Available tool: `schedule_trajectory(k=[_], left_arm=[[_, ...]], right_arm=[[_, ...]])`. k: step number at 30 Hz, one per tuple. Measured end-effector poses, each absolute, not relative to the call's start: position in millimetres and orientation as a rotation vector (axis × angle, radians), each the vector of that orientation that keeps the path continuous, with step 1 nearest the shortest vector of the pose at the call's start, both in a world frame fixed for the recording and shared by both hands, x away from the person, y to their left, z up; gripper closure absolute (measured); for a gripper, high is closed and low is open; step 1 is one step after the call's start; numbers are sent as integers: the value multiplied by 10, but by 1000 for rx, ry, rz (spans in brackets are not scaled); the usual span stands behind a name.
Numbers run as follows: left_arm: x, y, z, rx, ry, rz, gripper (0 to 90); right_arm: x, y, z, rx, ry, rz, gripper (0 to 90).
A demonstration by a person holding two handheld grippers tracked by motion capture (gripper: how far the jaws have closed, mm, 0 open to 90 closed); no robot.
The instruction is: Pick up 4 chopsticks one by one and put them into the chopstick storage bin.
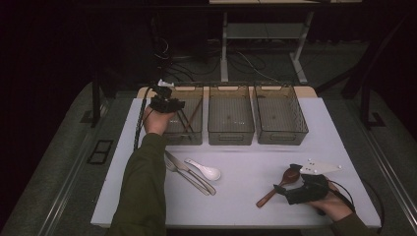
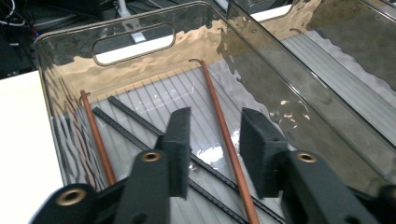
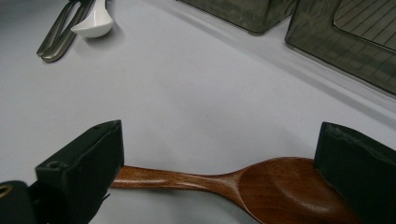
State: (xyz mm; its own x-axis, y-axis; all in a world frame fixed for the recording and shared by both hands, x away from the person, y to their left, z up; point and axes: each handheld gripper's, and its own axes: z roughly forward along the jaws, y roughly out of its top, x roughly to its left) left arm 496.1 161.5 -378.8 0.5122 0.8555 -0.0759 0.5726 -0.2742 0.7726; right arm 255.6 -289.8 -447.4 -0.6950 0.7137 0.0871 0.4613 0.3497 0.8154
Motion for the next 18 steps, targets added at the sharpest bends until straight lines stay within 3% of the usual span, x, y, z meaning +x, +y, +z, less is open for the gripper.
schedule_trajectory(k=[11, 18], left_arm=[[4794, 1554, -3601, 2002, 1016, 387, 364], [4547, 1540, -3528, 1991, 936, 346, 304]], right_arm=[[2555, -2899, -4474, 1046, 2334, 1264, 16], [2551, -2896, -4474, 1044, 2337, 1261, 17]])
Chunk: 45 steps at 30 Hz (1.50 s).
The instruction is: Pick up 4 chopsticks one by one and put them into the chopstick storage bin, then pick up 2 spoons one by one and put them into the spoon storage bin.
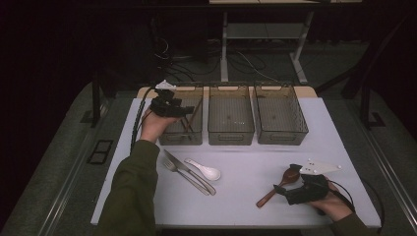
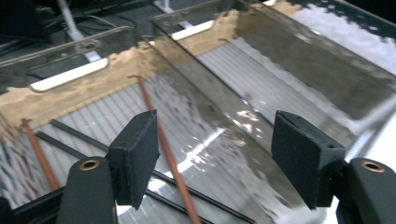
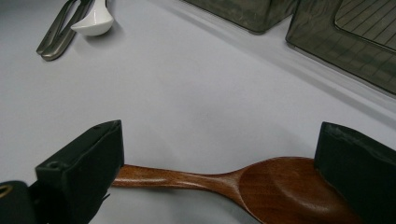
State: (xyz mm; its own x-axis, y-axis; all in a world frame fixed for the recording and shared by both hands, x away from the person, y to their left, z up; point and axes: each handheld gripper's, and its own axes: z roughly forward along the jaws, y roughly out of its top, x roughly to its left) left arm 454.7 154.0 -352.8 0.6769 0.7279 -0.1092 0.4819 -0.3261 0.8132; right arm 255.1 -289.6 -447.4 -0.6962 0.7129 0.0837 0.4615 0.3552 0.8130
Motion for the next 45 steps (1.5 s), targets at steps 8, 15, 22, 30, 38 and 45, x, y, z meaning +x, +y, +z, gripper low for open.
schedule_trajectory(k=[8, 15, 22, 30, 38, 45], left_arm=[[4163, 1531, -3503, 2002, 861, 341, 214], [3850, 1518, -3557, 2009, 814, 340, 173], [3560, 1525, -3713, 2020, 796, 330, 138], [3265, 1561, -3936, 1993, 787, 308, 91], [3000, 1578, -4126, 2007, 776, 300, 0], [2826, 1590, -4242, 2043, 764, 272, 0]], right_arm=[[2551, -2892, -4471, 1039, 2340, 1258, 16], [2552, -2891, -4452, 1046, 2346, 1247, 16], [2547, -2907, -4414, 1056, 2380, 1259, 16], [2547, -2911, -4359, 1055, 2405, 1235, 17], [2526, -2909, -4335, 1061, 2459, 1230, 266], [2511, -2860, -4357, 1023, 2522, 1226, 563]])
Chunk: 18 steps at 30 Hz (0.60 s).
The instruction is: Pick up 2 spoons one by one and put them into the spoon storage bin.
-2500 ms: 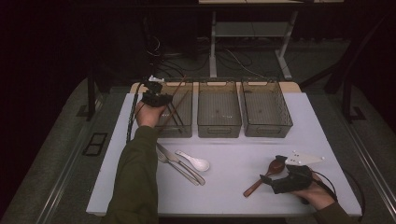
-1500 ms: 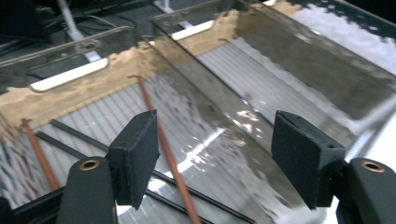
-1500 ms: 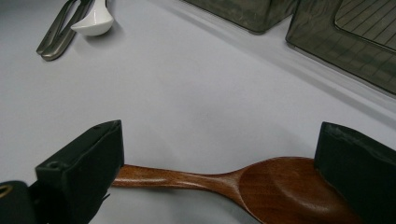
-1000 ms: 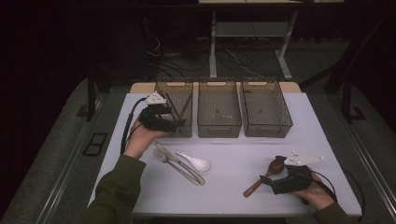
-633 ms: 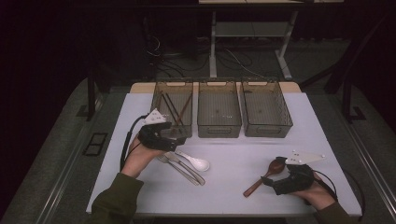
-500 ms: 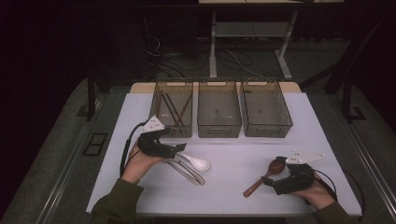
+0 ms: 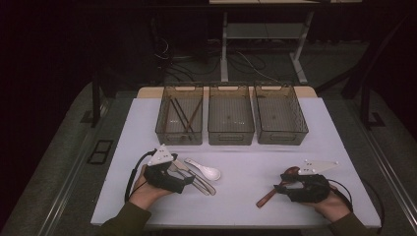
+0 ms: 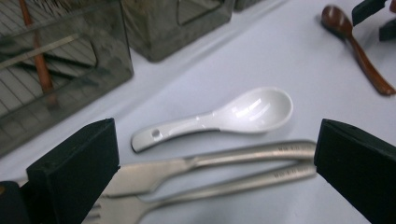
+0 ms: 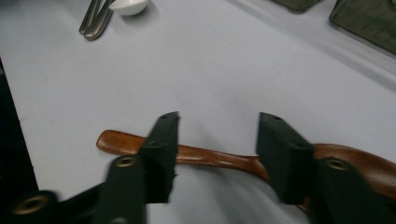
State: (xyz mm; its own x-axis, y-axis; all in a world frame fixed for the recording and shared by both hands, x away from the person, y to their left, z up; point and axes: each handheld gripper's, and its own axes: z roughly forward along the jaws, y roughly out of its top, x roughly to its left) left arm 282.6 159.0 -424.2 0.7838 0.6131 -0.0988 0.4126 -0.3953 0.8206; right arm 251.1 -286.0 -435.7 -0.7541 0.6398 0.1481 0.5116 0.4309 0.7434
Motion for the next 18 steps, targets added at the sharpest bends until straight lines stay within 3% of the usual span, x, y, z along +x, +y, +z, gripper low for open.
schedule_trajectory(k=[6, 10, 18], left_arm=[[2736, 1619, -4286, 2037, 757, 267, 0], [2736, 1620, -4310, 2036, 760, 248, 0], [2734, 1626, -4325, 2041, 748, 254, 0]], right_arm=[[2484, -2850, -4374, 993, 2573, 1239, 794], [2478, -2844, -4410, 976, 2618, 1223, 892], [2495, -2802, -4447, 946, 2660, 1206, 894]])
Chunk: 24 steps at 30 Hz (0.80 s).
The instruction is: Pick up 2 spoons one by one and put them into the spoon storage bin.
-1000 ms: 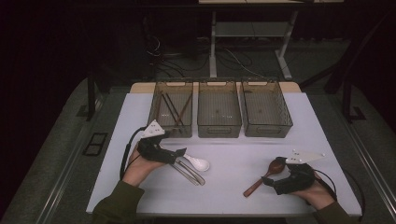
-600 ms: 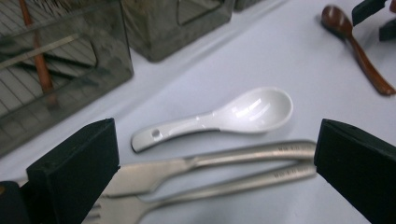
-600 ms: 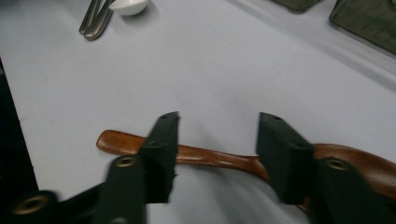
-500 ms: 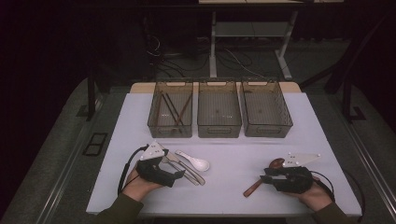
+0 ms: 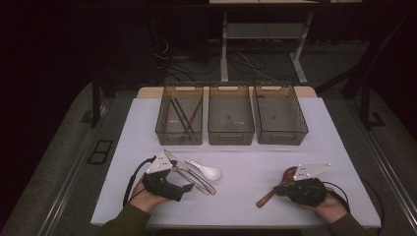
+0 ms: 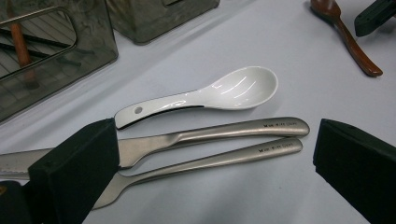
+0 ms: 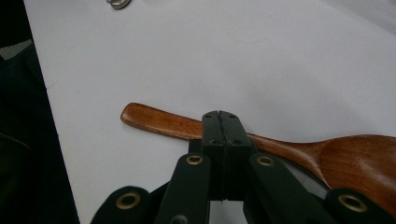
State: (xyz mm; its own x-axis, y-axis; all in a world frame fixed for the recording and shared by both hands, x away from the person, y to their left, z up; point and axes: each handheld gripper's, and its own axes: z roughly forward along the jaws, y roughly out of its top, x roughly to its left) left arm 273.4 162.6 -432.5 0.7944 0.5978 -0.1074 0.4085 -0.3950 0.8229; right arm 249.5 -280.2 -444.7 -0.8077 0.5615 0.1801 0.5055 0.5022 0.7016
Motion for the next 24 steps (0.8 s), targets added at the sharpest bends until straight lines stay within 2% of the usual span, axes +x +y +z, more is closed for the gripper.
schedule_trajectory(k=[24], left_arm=[[2754, 1617, -4364, 2050, 752, 225, 0]], right_arm=[[2720, -2577, -4467, 925, 2623, 1165, 894]])
